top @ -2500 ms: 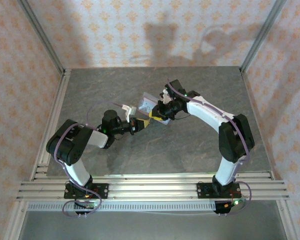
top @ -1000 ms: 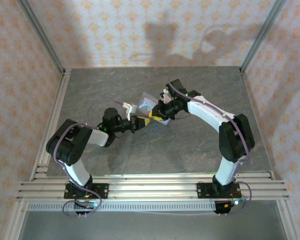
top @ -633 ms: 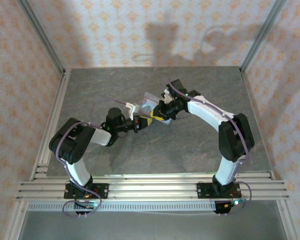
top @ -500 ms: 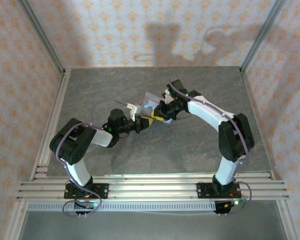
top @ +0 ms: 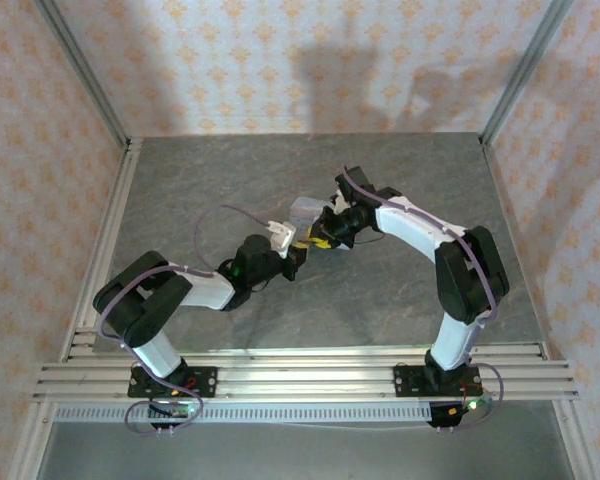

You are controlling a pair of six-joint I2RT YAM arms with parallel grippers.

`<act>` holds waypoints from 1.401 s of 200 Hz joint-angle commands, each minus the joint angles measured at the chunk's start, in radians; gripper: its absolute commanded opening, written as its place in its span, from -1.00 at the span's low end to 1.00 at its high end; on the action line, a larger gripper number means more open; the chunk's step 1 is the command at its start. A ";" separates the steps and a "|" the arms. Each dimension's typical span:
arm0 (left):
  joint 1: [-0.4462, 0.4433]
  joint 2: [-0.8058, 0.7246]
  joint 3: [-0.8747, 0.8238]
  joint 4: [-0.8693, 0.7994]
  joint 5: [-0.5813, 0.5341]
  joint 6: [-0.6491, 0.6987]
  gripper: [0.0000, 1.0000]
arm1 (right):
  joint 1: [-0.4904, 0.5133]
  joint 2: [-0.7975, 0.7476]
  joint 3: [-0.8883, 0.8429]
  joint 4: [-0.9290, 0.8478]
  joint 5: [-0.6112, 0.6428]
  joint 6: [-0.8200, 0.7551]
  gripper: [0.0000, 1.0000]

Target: Unlock the padlock with the key

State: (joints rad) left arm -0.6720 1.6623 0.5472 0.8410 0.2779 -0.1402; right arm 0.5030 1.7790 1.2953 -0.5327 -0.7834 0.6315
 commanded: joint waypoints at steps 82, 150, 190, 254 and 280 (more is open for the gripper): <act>-0.302 -0.010 0.019 -0.077 -0.439 0.344 -1.00 | 0.029 -0.011 0.068 -0.031 -0.138 -0.026 -1.00; -0.397 0.069 0.046 -0.051 -0.603 0.428 -1.00 | 0.022 0.010 0.085 -0.089 -0.144 -0.066 -1.00; -0.266 0.006 -0.007 -0.008 -0.339 0.220 -0.85 | 0.022 -0.003 0.043 -0.074 -0.112 -0.092 -1.00; -0.073 0.050 -0.078 0.240 0.048 -0.045 -0.46 | 0.021 -0.001 0.049 -0.074 -0.124 -0.105 -1.00; -0.051 0.058 -0.084 0.252 0.079 -0.068 -0.37 | 0.016 0.000 0.050 -0.070 -0.123 -0.101 -1.00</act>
State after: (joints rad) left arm -0.7387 1.7073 0.4755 1.0000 0.2459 -0.1307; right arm 0.5182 1.7817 1.3190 -0.6285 -0.8555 0.5446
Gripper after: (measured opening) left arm 0.298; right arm 0.161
